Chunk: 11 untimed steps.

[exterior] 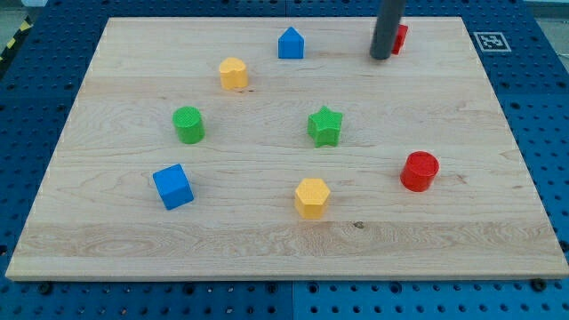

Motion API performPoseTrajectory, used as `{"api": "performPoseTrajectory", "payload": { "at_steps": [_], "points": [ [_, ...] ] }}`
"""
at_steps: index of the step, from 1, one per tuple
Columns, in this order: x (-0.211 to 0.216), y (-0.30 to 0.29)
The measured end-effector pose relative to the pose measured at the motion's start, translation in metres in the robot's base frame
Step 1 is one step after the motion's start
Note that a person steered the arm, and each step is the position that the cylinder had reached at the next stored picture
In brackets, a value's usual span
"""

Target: Place the red star at the top right corner

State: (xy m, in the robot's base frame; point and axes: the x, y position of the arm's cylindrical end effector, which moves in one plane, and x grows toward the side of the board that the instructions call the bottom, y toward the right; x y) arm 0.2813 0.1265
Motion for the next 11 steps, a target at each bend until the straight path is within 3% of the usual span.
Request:
{"api": "performPoseTrajectory", "payload": {
  "at_steps": [2,4,10,11],
  "points": [
    [-0.028,-0.010],
    [-0.028,-0.002],
    [-0.019,0.080],
    [-0.016,0.046]
  ]
}}
